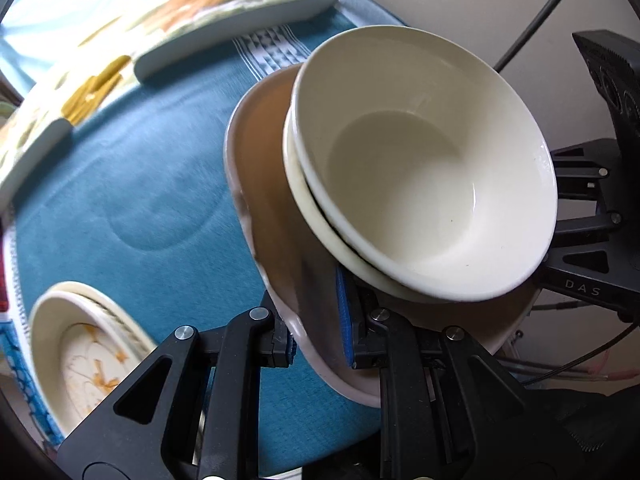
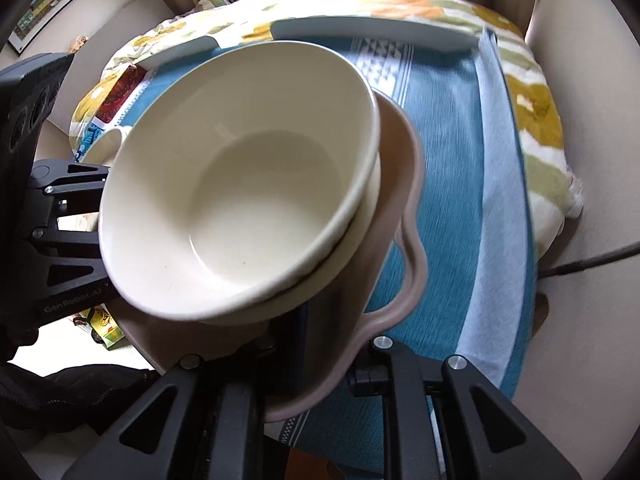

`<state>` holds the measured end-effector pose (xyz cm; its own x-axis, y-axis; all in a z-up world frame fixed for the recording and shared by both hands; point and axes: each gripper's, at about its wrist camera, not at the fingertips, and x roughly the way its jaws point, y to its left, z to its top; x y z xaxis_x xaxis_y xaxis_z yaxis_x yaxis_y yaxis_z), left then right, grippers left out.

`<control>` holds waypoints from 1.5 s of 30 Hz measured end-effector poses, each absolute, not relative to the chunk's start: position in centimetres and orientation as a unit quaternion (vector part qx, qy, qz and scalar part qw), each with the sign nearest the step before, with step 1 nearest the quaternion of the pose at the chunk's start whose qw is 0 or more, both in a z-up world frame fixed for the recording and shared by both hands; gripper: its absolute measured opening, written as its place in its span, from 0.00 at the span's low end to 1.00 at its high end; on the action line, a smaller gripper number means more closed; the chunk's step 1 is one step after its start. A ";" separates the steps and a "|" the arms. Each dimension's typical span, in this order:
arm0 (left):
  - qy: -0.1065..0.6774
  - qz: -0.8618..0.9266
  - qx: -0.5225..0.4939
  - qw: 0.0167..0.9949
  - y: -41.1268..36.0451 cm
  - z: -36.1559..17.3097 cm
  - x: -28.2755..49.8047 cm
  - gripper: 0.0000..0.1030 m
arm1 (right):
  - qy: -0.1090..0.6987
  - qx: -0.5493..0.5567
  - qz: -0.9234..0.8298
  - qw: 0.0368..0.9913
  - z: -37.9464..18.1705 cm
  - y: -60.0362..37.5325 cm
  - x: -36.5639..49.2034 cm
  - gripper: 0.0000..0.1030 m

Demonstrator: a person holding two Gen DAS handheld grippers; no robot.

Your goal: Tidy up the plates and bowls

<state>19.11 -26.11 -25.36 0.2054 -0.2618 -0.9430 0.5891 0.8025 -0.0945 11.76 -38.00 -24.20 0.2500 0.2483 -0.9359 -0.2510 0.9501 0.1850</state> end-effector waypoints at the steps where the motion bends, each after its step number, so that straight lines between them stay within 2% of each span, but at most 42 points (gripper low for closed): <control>1: 0.562 -0.276 0.144 0.766 -25.6 -24.9 19.1 0.14 | 0.588 -0.006 0.159 0.793 -23.6 -37.7 12.0 0.14; 10: 0.540 -0.232 0.128 0.799 -20.5 -19.5 20.2 0.14 | 0.556 -0.048 0.192 0.807 -18.1 -33.5 14.7 0.14; 18: 0.546 -0.194 0.110 0.808 -13.2 -17.5 20.1 0.14 | 0.537 -0.065 0.222 0.811 -16.1 -26.7 16.9 0.14; 32: 0.566 -0.175 0.121 0.796 -1.2 -18.8 17.9 0.13 | 0.557 -0.037 0.232 0.796 -18.4 -15.5 15.2 0.14; 45: 0.583 -0.187 0.121 0.782 1.6 -22.0 15.2 0.13 | 0.586 -0.010 0.203 0.784 -21.6 -12.3 12.3 0.14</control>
